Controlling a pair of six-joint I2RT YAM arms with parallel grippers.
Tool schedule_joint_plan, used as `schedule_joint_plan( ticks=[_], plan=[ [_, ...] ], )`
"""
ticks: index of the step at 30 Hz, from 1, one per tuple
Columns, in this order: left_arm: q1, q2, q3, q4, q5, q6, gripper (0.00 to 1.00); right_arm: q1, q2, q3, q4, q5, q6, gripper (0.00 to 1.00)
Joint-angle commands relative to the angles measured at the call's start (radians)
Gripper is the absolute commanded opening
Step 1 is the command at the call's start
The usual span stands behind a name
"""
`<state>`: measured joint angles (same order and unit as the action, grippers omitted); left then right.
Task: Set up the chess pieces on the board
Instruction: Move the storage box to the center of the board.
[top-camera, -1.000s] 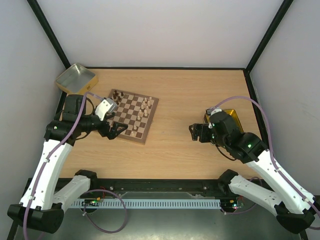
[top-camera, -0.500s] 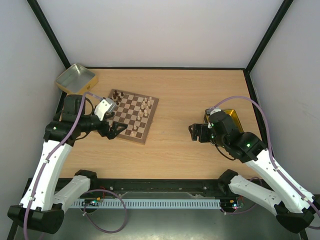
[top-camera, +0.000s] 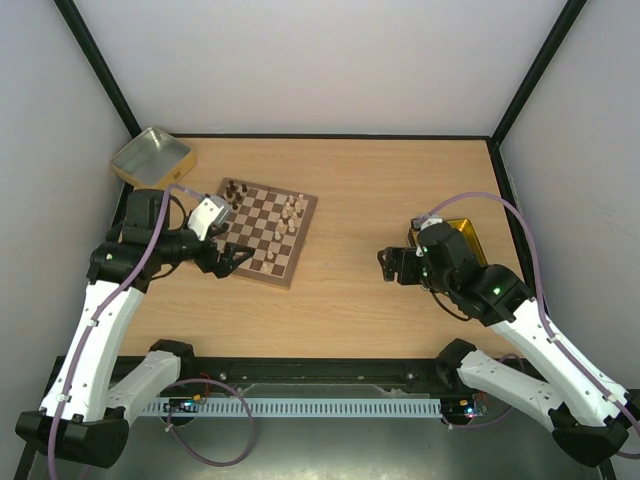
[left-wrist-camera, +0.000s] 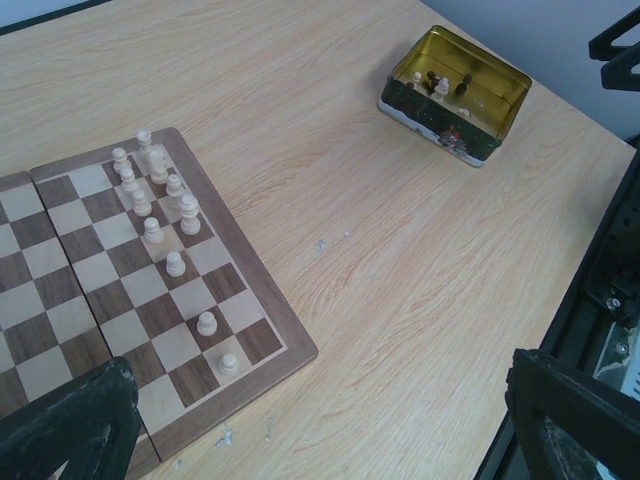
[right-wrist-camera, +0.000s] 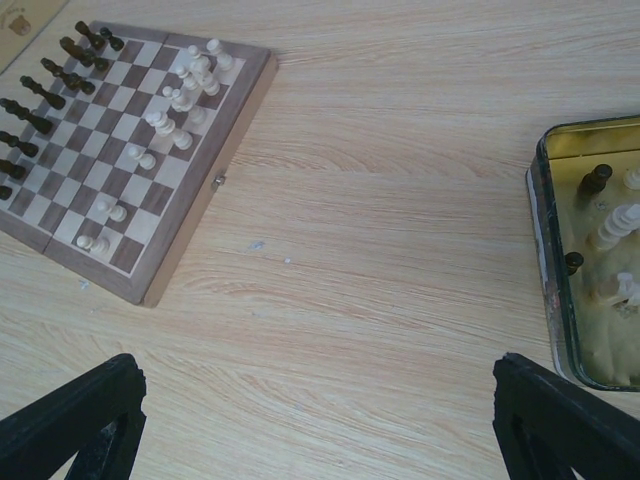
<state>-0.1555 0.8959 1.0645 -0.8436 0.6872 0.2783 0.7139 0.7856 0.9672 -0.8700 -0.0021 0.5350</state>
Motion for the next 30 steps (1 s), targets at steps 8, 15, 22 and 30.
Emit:
schedule_joint_plan(
  ticks=[8, 15, 22, 30],
  plan=[
    [0.015, 0.056, -0.010, 0.030, -0.276, -0.039, 0.99, 0.004, 0.121, 0.023, -0.025, 0.173, 0.091, 0.91],
    [0.016, 0.112, 0.052, 0.035, -0.348, -0.054, 0.99, 0.004, 0.282, 0.022, 0.129, 0.241, 0.159, 0.91],
    [0.019, 0.102, 0.030, 0.036, -0.256, -0.064, 0.99, -0.158, 0.381, -0.015, 0.219, 0.210, 0.221, 0.89],
    [0.025, 0.039, -0.031, 0.051, -0.214, -0.059, 0.99, -0.241, 0.431, -0.148, 0.349, 0.135, 0.243, 0.89]
  ],
)
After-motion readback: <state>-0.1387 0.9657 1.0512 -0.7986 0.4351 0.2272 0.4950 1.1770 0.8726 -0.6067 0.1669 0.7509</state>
